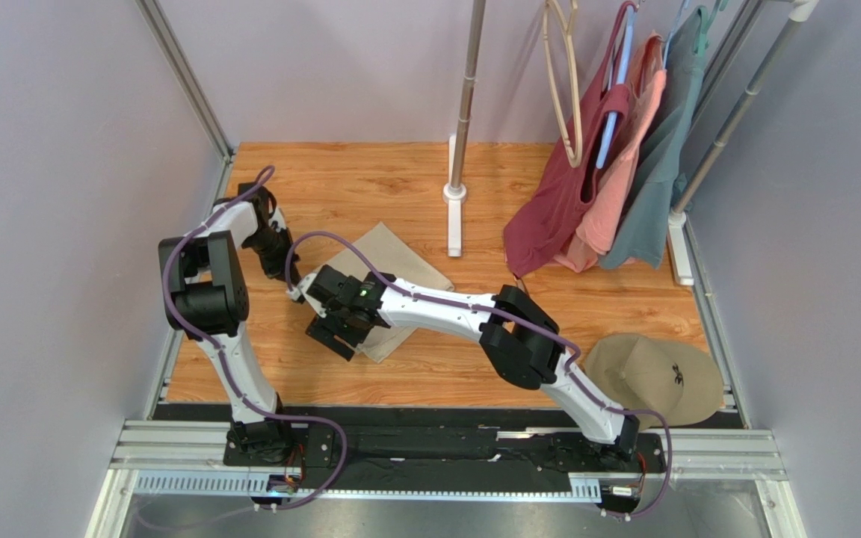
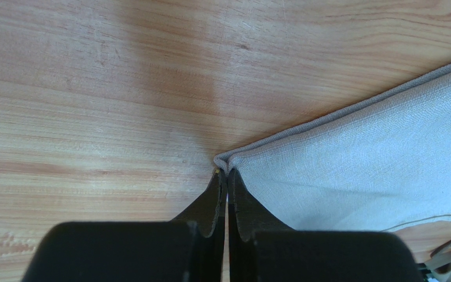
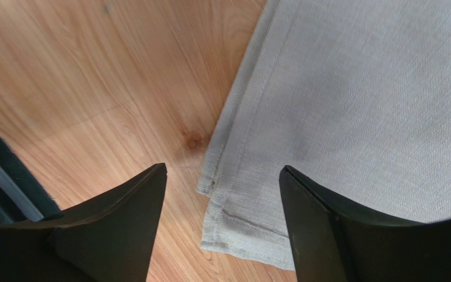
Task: Fold the napkin into a case and place the utensils inside
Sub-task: Pick up the lower triangle-folded napkin from the center of the board.
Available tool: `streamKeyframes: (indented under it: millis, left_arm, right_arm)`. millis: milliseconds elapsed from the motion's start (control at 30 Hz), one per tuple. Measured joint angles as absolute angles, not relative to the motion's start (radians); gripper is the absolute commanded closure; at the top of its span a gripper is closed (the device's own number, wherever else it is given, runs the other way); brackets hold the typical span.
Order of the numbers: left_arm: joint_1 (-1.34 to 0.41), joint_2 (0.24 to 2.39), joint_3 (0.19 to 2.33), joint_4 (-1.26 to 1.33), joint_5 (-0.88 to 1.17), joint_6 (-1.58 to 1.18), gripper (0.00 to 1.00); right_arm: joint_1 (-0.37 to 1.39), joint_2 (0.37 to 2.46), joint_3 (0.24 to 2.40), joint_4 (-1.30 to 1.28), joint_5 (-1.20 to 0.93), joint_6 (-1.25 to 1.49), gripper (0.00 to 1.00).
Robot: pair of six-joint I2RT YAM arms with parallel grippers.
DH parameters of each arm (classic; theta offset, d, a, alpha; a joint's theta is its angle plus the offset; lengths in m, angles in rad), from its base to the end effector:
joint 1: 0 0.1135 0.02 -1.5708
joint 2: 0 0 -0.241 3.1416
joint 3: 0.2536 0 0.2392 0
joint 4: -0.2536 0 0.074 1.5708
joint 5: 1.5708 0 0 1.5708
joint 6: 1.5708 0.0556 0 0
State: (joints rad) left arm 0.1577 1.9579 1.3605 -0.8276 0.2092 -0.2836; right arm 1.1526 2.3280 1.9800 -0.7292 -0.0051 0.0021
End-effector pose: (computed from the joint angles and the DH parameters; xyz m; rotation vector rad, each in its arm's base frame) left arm 0.3522 0.0443 0.1290 -0.6325 2.9246 -0.3273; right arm 0.1967 0.4434 0.1520 -1.4735 2.2694 0.3778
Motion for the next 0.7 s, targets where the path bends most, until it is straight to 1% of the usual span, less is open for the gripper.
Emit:
streamKeyframes:
  millis: [33,167,233,333,367,467,567,633,667,700]
  left_arm:
    - [0.158,1.958,1.361,-0.828,0.209,-0.285,1.0]
    - [0.158,1.96,1.361,-0.828,0.211,-0.287,1.0]
    - [0.158,1.96,1.361,-0.828,0.211,-0.287,1.0]
    - [0.158,1.96,1.361,-0.828,0.21,-0.287,1.0]
    - [0.158,1.96,1.361,-0.828,0.209,-0.287,1.0]
    - [0.158,1.96,1.361,-0.828,0.208,-0.289,1.0]
    - [0.159,1.96,1.361,-0.828,0.208,-0.291,1.0]
    - [0.162,1.96,1.361,-0.828,0.209,-0.294,1.0]
    - [0.164,1.96,1.361,-0.828,0.21,-0.299,1.0]
    - [0.168,1.96,1.36,-0.829,0.212,-0.303,1.0]
  right_arm:
    - [1.153,2.329,1.974,-0.733,0.002,0.002,0.3]
    - [1.153,2.329,1.94,-0.746,0.027,0.002,0.41]
    - [1.153,2.331,1.929,-0.743,0.033,-0.001,0.44]
    - [1.153,2.331,1.929,-0.743,0.033,0.001,0.55]
    - [1.153,2.331,1.929,-0.743,0.03,0.001,0.62]
    - [1.151,2.331,1.929,-0.742,0.026,0.008,0.73]
    - [1.152,2.335,1.938,-0.745,0.025,0.014,0.82]
    - [1.154,2.341,1.95,-0.75,0.025,0.02,0.86]
    - [1.156,2.342,1.953,-0.751,0.024,0.023,0.91]
    - [1.158,2.342,1.956,-0.753,0.02,0.03,0.94]
